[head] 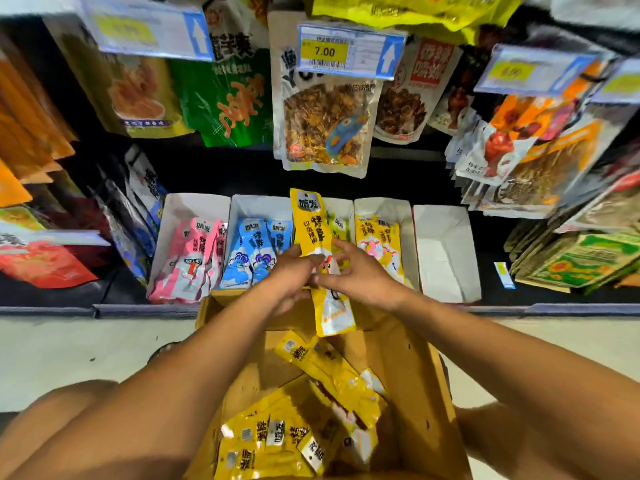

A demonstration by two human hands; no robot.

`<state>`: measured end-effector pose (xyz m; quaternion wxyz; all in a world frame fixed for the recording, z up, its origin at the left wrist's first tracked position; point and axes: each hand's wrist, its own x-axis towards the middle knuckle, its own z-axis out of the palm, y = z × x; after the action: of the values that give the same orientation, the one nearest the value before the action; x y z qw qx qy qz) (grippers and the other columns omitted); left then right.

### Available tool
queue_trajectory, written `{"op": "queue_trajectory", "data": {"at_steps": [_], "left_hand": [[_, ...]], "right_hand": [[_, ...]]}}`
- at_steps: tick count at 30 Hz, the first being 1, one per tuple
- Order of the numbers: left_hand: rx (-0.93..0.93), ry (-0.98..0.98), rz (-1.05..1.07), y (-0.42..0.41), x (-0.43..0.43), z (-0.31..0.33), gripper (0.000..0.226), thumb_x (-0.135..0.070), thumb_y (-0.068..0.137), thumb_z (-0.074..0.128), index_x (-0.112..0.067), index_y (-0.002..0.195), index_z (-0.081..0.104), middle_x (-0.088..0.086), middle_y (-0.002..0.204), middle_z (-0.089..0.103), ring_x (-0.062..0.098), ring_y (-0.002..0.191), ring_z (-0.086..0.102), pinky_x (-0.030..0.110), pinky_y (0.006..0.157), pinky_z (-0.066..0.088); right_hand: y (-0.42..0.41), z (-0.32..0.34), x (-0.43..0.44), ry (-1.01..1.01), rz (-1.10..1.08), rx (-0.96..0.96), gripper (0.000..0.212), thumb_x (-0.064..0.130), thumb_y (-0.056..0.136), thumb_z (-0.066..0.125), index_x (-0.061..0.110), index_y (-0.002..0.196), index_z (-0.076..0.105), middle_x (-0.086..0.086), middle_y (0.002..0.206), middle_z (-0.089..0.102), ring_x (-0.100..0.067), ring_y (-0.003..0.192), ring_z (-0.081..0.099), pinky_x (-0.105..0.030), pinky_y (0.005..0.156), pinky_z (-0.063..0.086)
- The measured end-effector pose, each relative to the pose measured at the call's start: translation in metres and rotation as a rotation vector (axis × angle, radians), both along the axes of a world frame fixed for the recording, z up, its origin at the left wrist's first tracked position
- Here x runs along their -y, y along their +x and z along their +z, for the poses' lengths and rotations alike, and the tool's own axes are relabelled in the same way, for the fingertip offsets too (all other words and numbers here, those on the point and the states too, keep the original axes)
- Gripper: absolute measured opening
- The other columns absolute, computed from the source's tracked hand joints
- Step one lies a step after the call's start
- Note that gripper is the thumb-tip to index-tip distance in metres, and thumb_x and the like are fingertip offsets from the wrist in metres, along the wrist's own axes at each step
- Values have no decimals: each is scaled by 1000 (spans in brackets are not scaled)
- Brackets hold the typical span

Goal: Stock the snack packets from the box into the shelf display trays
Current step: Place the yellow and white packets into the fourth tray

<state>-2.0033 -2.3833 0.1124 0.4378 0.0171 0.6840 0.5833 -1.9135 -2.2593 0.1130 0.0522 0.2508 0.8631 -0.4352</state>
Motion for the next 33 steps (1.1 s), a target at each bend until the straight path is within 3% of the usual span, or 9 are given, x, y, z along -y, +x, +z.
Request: {"op": "queue_trajectory", "data": {"at_steps": [3,5,7,10,14,18,24,29,33], "left_hand": [[-20,-28,-10,8,-3,2,13,-22,103,59,-22,116,56,0,119,66,30,102,69,47,79,62],[-19,-22,-41,11,-5,1,18,-23,104,58,-24,121,50,-3,128,58,29,106,66,40,69,60],[-63,-33,-81,10,-7,-4,47,-28,104,59,-22,147,43,-1,143,52,27,116,64,42,78,62],[-320,-122,-228,4,-2,-9,42,-28,104,57,-23,145,48,-1,136,60,19,112,62,42,96,55],[-619,-384,-549,-5,11,-27,49,-33,103,56,-32,150,43,-1,157,45,27,135,53,34,107,44],[-701,-543,-772,-10,12,-40,54,-37,104,54,-30,155,38,1,163,36,28,145,41,35,111,39],[-748,-638,-890,-16,14,-55,57,-44,104,51,-29,156,35,1,164,34,28,147,36,41,116,38],[-766,-703,-940,-20,15,-59,55,-49,103,49,-32,154,36,-2,163,34,25,148,34,41,116,38],[-761,-731,-965,-21,20,-60,58,-48,103,49,-32,157,33,0,164,32,24,150,30,40,117,36]], "right_hand": [[3,-7,7,155,1,39,111,65,63,72,24,156,27,-1,152,44,-21,136,46,-38,105,45],[3,-11,4,216,-7,66,107,58,65,73,25,155,27,-1,151,45,-23,136,46,-41,103,47],[2,-13,-4,233,-28,61,101,55,66,74,27,153,31,0,148,49,-23,132,50,-42,99,50],[3,-17,-35,253,-66,45,86,55,71,77,31,145,40,3,139,57,-22,114,60,-38,88,54],[2,-29,-97,322,-124,85,64,49,79,77,29,134,52,-1,125,63,-19,94,57,-31,74,45],[-8,-52,-153,394,-132,186,60,49,79,77,24,130,58,-9,125,65,-29,107,62,-36,86,50],[-24,-85,-188,419,-84,282,69,50,79,76,19,137,54,-11,134,61,-33,118,59,-40,96,51],[-36,-107,-193,298,-107,207,64,46,79,81,18,132,59,-13,128,65,-29,101,64,-35,86,52],[-36,-117,-193,243,-89,196,69,49,82,78,16,138,56,-8,142,56,-29,126,56,-36,101,45]]}}
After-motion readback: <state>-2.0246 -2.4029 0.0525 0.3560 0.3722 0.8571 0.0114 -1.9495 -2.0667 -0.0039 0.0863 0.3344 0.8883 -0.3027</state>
